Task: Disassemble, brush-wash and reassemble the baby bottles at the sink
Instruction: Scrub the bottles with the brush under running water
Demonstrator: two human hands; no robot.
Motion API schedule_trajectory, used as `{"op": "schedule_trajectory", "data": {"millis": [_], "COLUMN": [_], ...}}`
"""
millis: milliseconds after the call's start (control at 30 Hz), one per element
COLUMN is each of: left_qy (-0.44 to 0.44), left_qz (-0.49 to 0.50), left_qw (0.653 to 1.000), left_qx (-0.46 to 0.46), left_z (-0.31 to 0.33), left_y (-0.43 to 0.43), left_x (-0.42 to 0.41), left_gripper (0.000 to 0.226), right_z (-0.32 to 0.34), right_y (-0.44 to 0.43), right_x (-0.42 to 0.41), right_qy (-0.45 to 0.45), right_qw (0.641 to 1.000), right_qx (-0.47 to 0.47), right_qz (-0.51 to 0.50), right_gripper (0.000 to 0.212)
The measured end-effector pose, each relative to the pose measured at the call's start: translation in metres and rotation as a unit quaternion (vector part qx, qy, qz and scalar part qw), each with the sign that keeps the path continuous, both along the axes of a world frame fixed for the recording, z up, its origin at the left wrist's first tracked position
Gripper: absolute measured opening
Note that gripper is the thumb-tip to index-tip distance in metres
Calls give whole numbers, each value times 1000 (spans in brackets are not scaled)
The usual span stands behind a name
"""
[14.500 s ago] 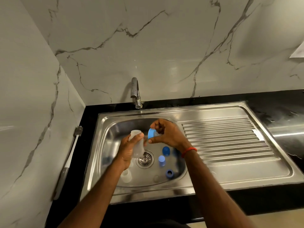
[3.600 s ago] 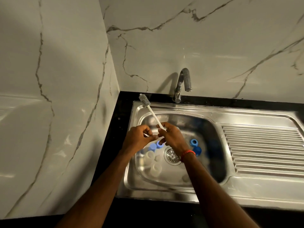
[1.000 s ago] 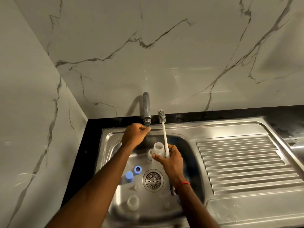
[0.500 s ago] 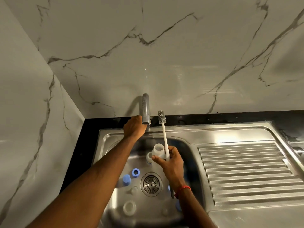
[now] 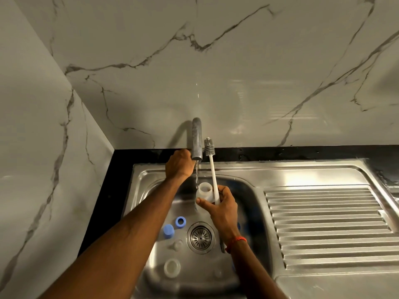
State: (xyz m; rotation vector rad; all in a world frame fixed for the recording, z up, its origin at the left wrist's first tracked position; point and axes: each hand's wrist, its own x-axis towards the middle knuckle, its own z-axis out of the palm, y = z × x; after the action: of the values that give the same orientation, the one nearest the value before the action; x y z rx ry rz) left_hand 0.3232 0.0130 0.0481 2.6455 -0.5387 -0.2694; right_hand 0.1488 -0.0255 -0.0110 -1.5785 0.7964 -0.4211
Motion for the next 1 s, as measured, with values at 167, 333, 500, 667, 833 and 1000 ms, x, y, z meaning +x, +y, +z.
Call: {"op": "schedule_trajectory", "data": {"millis": [167, 333, 500, 667, 833, 1000], "left_qy": [11, 9, 15, 28, 30, 22], "left_qz": [5, -3, 2, 12, 9, -1], "left_qw": [1000, 1000, 999, 998, 998, 998], "left_qx": [-17, -17, -30, -53, -63, -56], "left_z": [-3, -5, -7, -10, -10, -11], "left_y": [0, 1, 2, 2, 4, 5], "left_x": [2, 4, 5, 6, 7, 9], "left_gripper": [31, 25, 25, 32, 35, 36], "right_z": [0, -2, -3, -5, -8, -9], "right_y": [-3, -4, -5, -6, -6, -6], "right_x": [3, 5, 7, 7, 7, 7], "right_qy": [-2, 1, 5, 7, 14, 16], "right_qw": [1000, 1000, 1000, 1000, 1000, 1000], "right_qx": [-8, -10, -6, -8, -13, -16], "right_qz": [1, -2, -3, -3, -2, 0], "right_gripper": [51, 51, 52, 53, 54, 53]}}
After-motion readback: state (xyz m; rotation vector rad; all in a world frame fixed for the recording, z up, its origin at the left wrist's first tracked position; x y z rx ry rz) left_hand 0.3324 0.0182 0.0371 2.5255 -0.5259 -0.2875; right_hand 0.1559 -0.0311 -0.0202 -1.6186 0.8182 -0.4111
